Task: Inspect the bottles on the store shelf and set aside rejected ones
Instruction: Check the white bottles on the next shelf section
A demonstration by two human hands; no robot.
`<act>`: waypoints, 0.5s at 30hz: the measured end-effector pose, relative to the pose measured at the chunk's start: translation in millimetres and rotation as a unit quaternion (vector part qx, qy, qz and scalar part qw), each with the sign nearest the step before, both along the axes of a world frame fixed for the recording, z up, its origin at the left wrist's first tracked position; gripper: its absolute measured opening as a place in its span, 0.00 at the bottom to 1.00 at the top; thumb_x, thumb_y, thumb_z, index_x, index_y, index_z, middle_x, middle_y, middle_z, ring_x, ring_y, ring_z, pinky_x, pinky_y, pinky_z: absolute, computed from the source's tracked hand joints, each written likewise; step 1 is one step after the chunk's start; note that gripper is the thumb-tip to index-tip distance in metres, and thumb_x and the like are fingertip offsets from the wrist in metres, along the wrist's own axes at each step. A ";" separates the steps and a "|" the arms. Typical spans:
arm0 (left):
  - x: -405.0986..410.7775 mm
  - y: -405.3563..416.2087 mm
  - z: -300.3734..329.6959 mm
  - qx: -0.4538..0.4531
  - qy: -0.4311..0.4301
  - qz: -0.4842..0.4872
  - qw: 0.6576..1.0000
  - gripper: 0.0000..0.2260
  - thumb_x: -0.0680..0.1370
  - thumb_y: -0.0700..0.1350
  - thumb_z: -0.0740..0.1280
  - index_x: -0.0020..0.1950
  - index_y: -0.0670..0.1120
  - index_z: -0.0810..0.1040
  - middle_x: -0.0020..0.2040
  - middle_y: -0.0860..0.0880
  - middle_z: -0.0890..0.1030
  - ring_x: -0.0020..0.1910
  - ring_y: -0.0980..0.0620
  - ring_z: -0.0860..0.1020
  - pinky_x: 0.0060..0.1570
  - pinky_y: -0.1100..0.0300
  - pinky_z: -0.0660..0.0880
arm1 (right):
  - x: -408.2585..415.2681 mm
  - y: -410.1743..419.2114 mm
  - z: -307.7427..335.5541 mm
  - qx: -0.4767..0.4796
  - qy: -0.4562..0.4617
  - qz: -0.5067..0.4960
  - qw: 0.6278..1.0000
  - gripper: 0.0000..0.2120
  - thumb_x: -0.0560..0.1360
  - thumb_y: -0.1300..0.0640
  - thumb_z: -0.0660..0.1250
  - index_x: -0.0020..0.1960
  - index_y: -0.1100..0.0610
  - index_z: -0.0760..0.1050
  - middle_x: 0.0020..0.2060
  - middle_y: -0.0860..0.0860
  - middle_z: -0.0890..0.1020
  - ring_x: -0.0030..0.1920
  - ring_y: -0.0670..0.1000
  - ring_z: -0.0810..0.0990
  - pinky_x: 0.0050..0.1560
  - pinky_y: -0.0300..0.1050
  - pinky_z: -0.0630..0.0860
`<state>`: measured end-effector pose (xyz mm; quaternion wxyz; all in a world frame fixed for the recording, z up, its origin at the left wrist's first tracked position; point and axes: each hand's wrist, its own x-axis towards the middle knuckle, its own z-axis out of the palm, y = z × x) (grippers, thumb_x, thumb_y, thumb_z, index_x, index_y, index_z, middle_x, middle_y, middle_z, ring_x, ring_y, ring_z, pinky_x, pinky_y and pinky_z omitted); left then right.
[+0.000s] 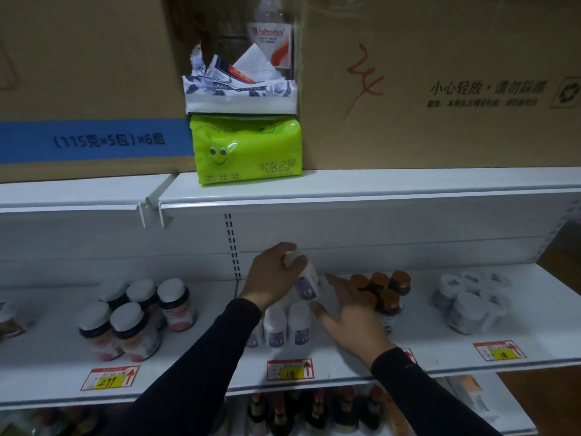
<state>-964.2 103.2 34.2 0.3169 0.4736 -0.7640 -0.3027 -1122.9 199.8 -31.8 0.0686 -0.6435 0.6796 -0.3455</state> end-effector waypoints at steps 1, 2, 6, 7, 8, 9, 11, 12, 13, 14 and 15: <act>2.5 2.6 1.2 0.011 0.013 0.002 1.000 0.15 0.78 0.54 0.66 0.63 0.51 0.77 0.56 0.50 0.80 0.53 0.53 0.78 0.52 0.64 0.70 | 4.5 0.3 2.2 -0.001 -0.013 0.002 1.000 0.33 0.75 0.41 0.68 0.74 0.57 0.66 0.66 0.54 0.75 0.65 0.53 0.73 0.59 0.36 0.67; 4.4 4.8 1.3 0.023 0.024 0.003 0.999 0.15 0.78 0.55 0.67 0.62 0.51 0.78 0.54 0.50 0.80 0.52 0.54 0.78 0.52 0.63 0.72 | 8.8 0.7 3.8 -0.001 -0.027 0.005 1.000 0.35 0.74 0.41 0.69 0.74 0.56 0.65 0.66 0.54 0.74 0.66 0.52 0.73 0.59 0.35 0.66; 9.1 11.5 -2.7 0.045 0.055 0.007 0.997 0.13 0.77 0.57 0.67 0.55 0.50 0.81 0.51 0.52 0.82 0.50 0.55 0.79 0.55 0.56 0.76 | 23.0 2.8 8.2 -0.003 -0.072 0.036 0.997 0.39 0.69 0.41 0.74 0.74 0.52 0.63 0.62 0.50 0.74 0.61 0.48 0.75 0.56 0.35 0.70; 9.5 12.7 -3.9 0.044 0.064 0.008 0.997 0.13 0.77 0.58 0.67 0.52 0.51 0.82 0.49 0.53 0.82 0.49 0.56 0.79 0.55 0.55 0.76 | 25.9 3.3 8.9 -0.004 -0.079 0.039 0.996 0.38 0.69 0.42 0.74 0.73 0.51 0.63 0.61 0.50 0.74 0.59 0.47 0.75 0.55 0.35 0.71; 10.1 13.7 -5.0 0.046 0.071 0.009 0.996 0.12 0.77 0.58 0.67 0.50 0.51 0.82 0.48 0.54 0.83 0.48 0.57 0.80 0.54 0.55 0.76 | 28.0 3.4 9.2 -0.005 -0.085 0.039 0.996 0.36 0.70 0.42 0.74 0.72 0.50 0.64 0.59 0.49 0.74 0.57 0.46 0.76 0.54 0.35 0.72; 10.8 14.9 -5.7 0.052 0.078 0.006 0.996 0.12 0.77 0.58 0.66 0.49 0.51 0.82 0.47 0.54 0.83 0.48 0.56 0.80 0.54 0.54 0.76 | 29.1 3.3 8.3 -0.009 -0.091 0.037 0.995 0.34 0.70 0.41 0.73 0.71 0.48 0.65 0.58 0.48 0.75 0.56 0.45 0.76 0.54 0.36 0.73; 13.4 15.8 -6.8 0.066 0.087 -0.002 0.994 0.12 0.77 0.58 0.67 0.51 0.51 0.82 0.49 0.54 0.83 0.49 0.55 0.80 0.55 0.54 0.76 | 30.4 2.7 6.0 -0.014 -0.099 0.041 0.994 0.30 0.70 0.39 0.71 0.68 0.46 0.67 0.55 0.46 0.77 0.53 0.43 0.77 0.53 0.40 0.77; 15.3 16.3 -6.2 0.074 0.087 -0.007 0.993 0.12 0.77 0.57 0.67 0.53 0.51 0.82 0.51 0.53 0.83 0.50 0.55 0.80 0.55 0.54 0.76 | 30.6 2.7 4.9 -0.016 -0.102 0.045 0.994 0.28 0.70 0.39 0.70 0.67 0.45 0.67 0.54 0.46 0.78 0.52 0.42 0.78 0.53 0.43 0.77; 17.3 16.9 -5.3 0.085 0.090 -0.014 0.992 0.13 0.77 0.56 0.67 0.57 0.50 0.81 0.53 0.52 0.83 0.51 0.54 0.80 0.56 0.54 0.77 | 30.9 3.0 4.2 -0.019 -0.105 0.051 0.993 0.27 0.71 0.39 0.69 0.67 0.45 0.68 0.53 0.45 0.79 0.52 0.42 0.78 0.52 0.45 0.78; 19.3 17.5 -4.1 0.098 0.097 -0.020 0.990 0.14 0.78 0.54 0.67 0.59 0.49 0.80 0.56 0.51 0.82 0.53 0.53 0.80 0.56 0.54 0.77 | 31.7 4.2 4.9 -0.023 -0.106 0.058 0.992 0.25 0.73 0.40 0.68 0.66 0.44 0.68 0.52 0.44 0.80 0.52 0.42 0.79 0.52 0.46 0.78; 21.0 18.2 -2.7 0.110 0.105 -0.026 0.988 0.14 0.78 0.52 0.67 0.62 0.49 0.79 0.57 0.51 0.82 0.54 0.53 0.80 0.57 0.54 0.77 | 32.8 5.3 6.4 -0.029 -0.104 0.068 0.992 0.23 0.74 0.41 0.66 0.66 0.44 0.68 0.52 0.44 0.80 0.53 0.43 0.79 0.53 0.47 0.78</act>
